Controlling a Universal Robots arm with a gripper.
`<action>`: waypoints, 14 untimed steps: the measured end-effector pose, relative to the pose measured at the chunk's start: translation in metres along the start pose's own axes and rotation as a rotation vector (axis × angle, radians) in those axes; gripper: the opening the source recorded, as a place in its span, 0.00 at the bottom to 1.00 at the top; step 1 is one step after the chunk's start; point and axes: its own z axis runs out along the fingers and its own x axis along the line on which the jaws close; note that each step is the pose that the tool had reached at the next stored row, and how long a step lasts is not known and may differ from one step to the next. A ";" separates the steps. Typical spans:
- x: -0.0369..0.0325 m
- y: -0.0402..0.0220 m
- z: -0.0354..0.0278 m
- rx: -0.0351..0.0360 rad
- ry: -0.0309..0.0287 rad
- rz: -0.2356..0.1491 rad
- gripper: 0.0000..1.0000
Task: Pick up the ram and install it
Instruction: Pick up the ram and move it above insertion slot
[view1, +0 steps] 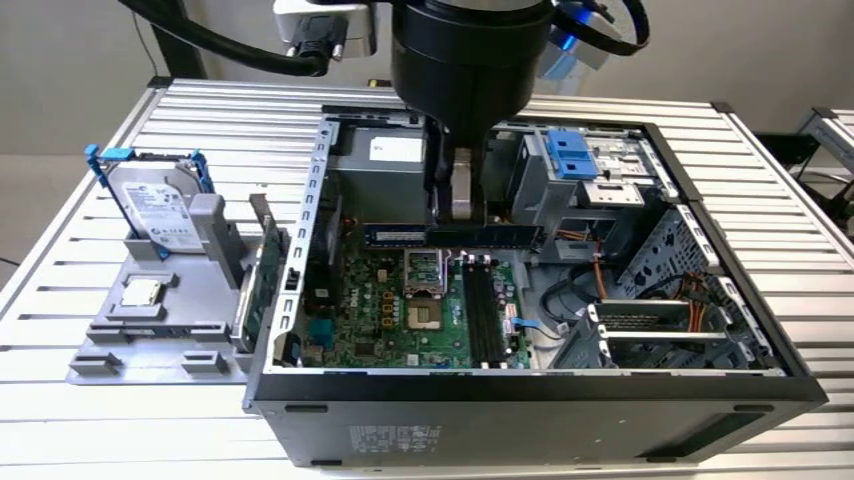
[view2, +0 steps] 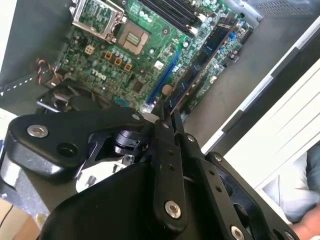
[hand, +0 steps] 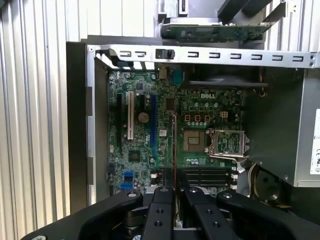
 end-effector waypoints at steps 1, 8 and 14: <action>-0.0001 -0.0026 0.0000 0.0000 0.0001 0.001 0.00; -0.0003 -0.0218 0.0001 0.0000 0.0001 0.001 0.00; -0.0005 -0.0389 0.0002 0.0000 0.0000 0.002 0.00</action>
